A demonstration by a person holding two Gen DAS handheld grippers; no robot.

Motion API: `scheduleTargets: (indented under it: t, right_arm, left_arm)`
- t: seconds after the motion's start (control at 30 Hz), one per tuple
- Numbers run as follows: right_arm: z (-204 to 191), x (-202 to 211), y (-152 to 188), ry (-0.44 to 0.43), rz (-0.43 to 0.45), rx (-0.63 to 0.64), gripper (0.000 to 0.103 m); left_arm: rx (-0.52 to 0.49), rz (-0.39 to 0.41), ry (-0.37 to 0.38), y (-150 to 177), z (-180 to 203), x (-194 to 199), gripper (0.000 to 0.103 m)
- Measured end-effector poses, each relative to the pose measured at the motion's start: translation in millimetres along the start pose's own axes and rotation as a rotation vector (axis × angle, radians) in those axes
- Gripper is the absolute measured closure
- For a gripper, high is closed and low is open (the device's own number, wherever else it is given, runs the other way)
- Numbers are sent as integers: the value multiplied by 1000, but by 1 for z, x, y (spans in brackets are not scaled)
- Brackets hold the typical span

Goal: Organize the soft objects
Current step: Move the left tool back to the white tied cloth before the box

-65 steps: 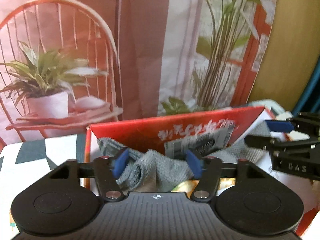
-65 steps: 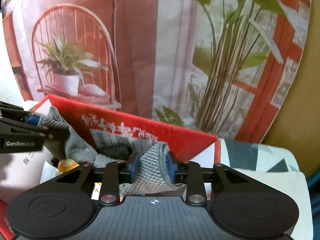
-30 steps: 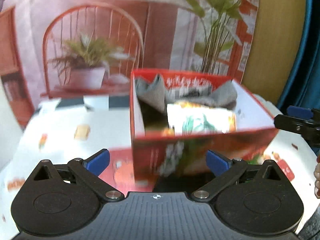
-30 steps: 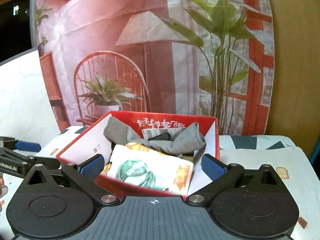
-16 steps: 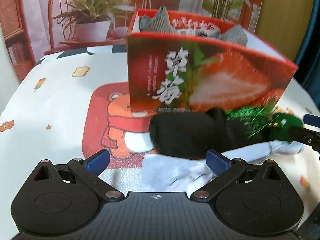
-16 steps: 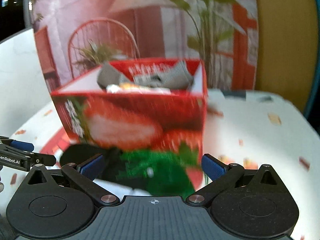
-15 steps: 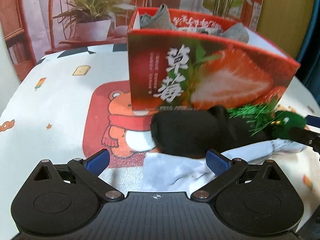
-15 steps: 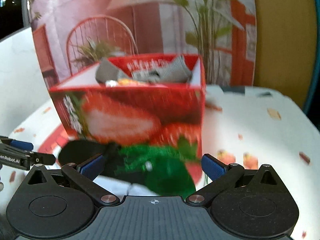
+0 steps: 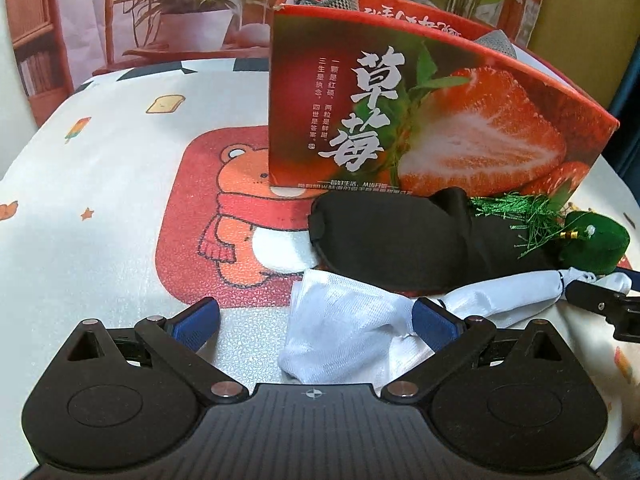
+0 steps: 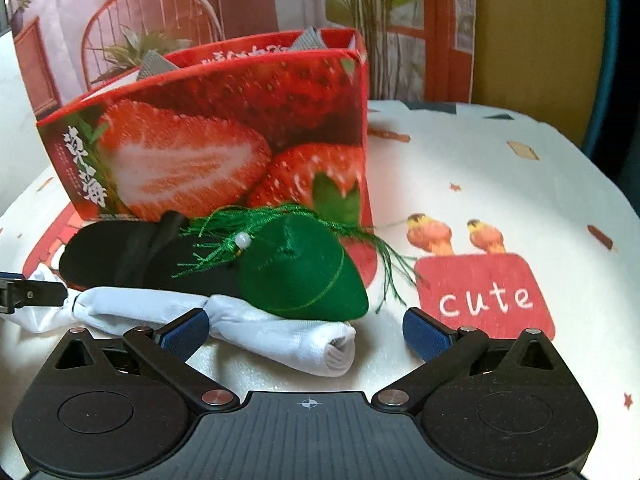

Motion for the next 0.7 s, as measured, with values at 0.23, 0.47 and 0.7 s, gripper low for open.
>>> scheduleTargets:
  t: [0.23, 0.47, 0.7]
  right_arm:
    - [1, 2, -1, 1, 8, 3, 0]
    - [1, 8, 2, -6, 3, -6, 2]
    - [-1, 17, 3, -52, 10, -19, 18]
  left_arm:
    - [-10, 5, -6, 2, 1, 0, 0]
    - [-13, 4, -5, 3, 1, 2, 0]
    - [-21, -4, -6, 2, 1, 1, 0]
Point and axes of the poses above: each gripper's, at about its wrist camera, not at the fingertips, and x roughly against the way its jaws point, z to its right, y to its underside, the point moved 4 cm from there along -x, roughly the way its jaws point, and after that the axes turned 12 degrees about x, right-handed, at the moved point
